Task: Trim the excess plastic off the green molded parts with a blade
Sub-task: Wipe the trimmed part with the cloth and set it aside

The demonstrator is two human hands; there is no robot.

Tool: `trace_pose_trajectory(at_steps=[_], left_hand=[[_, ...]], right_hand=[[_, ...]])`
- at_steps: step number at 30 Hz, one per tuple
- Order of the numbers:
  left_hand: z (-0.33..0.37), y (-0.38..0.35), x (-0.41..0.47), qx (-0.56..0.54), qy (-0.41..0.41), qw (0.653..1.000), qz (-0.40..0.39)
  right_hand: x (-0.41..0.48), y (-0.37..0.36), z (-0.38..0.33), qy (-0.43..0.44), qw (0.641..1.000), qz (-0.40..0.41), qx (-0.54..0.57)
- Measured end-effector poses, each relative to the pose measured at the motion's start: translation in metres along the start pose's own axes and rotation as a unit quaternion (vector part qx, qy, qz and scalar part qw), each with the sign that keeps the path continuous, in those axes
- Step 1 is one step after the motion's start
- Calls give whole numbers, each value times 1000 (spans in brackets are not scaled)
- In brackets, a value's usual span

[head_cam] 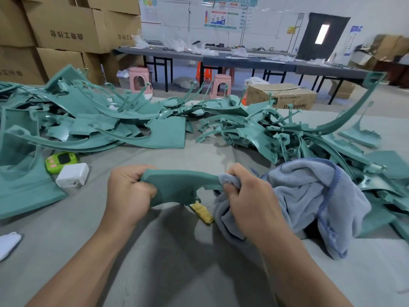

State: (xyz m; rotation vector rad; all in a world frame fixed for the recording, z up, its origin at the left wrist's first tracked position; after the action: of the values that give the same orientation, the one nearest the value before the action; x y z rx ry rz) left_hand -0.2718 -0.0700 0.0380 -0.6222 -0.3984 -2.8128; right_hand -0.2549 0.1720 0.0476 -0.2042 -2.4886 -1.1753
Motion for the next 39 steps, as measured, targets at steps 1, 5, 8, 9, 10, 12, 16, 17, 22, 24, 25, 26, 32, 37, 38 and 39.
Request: trace_pose_trajectory(at_steps=[1, 5, 8, 9, 10, 12, 16, 17, 22, 24, 25, 26, 32, 37, 38, 39], left_hand=[[-3, 1, 1, -2, 11, 1000, 6], [-16, 4, 3, -5, 49, 999, 19], [-19, 5, 4, 2, 51, 998, 20], [-20, 5, 4, -1, 56, 998, 22], [-21, 4, 4, -6, 61, 998, 22], [-21, 4, 5, -8, 63, 998, 23], [-20, 7, 4, 23, 56, 998, 34], [-20, 7, 3, 40, 50, 997, 36], [-25, 16, 0, 59, 68, 991, 95], [-30, 21, 0, 27, 96, 987, 128], [-31, 25, -1, 19, 106, 984, 142], [-32, 29, -1, 16, 113, 981, 155], [-20, 44, -2, 123, 88, 973, 174], [-25, 46, -5, 118, 121, 966, 196], [-28, 45, -6, 100, 135, 965, 199], [-32, 41, -6, 62, 151, 966, 199]], right_hand=[[0, 4, 4, -8, 1000, -5, 1], [4, 15, 19, -27, 999, -40, -3], [7, 17, 30, -50, 992, -110, 26], [7, 18, 31, -50, 989, -131, 36], [7, 18, 33, -51, 986, -149, 47], [7, 19, 36, -52, 981, -174, 71], [4, 25, 45, -68, 964, -217, 138], [5, 30, 48, -75, 964, -208, 149], [11, 79, 78, -152, 952, 94, 250], [6, 75, 83, -186, 885, 138, 404], [3, 72, 82, -194, 851, 136, 469], [1, 70, 79, -199, 814, 134, 529], [-2, 64, 71, -183, 573, 144, 786], [-1, 65, 62, -153, 580, 97, 794], [-1, 66, 61, -153, 579, 103, 794], [-2, 66, 65, -161, 585, 114, 787]])
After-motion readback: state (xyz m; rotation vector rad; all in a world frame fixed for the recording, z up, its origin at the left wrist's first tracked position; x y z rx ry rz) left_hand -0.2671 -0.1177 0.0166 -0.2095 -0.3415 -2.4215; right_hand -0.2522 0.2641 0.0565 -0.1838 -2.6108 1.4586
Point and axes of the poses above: each hand's wrist, its own x-axis towards the middle knuckle, its own y-axis out of the back of the hand, z = x × y, the point moved 10 cm from there along x, towards the middle knuckle, and after that the axes turned 4 degrees about x, right-handed, at the moved point
